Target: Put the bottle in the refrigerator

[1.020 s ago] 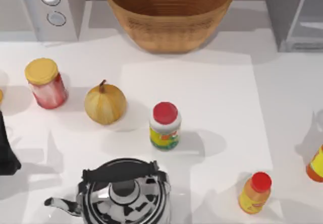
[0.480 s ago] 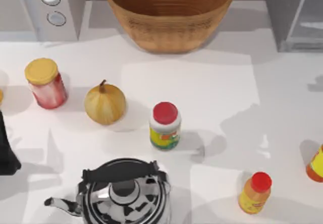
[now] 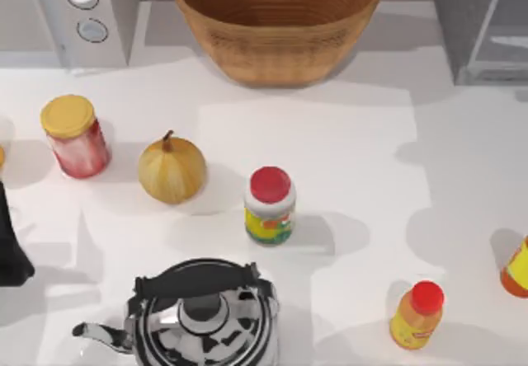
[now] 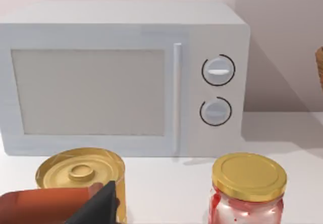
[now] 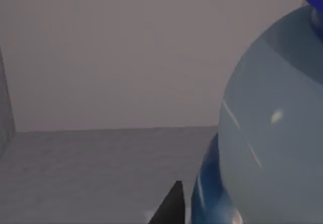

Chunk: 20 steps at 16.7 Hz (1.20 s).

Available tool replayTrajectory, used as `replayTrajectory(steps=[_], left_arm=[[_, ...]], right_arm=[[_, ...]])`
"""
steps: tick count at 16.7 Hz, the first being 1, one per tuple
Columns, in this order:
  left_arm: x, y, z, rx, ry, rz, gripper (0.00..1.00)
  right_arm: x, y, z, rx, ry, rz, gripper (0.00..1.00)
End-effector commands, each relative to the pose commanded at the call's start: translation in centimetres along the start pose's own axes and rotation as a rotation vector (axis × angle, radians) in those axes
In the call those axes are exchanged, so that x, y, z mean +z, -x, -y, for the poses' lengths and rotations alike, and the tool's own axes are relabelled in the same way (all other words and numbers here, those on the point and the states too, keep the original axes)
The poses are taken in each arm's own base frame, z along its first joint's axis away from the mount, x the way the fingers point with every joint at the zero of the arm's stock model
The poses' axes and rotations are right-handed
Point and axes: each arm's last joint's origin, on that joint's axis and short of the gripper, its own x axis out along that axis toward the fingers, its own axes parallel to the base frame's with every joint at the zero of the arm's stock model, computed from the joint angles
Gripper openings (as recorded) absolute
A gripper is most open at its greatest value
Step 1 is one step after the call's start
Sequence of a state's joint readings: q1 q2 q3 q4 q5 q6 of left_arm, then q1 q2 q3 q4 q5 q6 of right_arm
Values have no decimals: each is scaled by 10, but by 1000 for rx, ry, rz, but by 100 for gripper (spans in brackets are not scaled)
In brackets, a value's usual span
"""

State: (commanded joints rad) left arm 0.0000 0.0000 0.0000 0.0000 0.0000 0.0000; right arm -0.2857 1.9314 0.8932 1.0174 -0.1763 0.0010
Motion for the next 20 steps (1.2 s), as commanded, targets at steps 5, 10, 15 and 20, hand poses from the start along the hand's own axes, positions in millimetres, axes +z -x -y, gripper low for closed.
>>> replayTrajectory(steps=[5, 10, 15, 20], left_arm=[[0, 0, 0, 0, 0, 0, 100], [0, 0, 0, 0, 0, 0, 100], [0, 0, 0, 0, 0, 0, 100], [0, 0, 0, 0, 0, 0, 100]], right_arm=[[-32, -26, -1, 87, -7, 21, 1], [-34, -25, 0, 87, -12, 13, 1], [-46, -47, -1, 87, -23, -22, 1], [-42, -83, -1, 82, -20, -8, 1]])
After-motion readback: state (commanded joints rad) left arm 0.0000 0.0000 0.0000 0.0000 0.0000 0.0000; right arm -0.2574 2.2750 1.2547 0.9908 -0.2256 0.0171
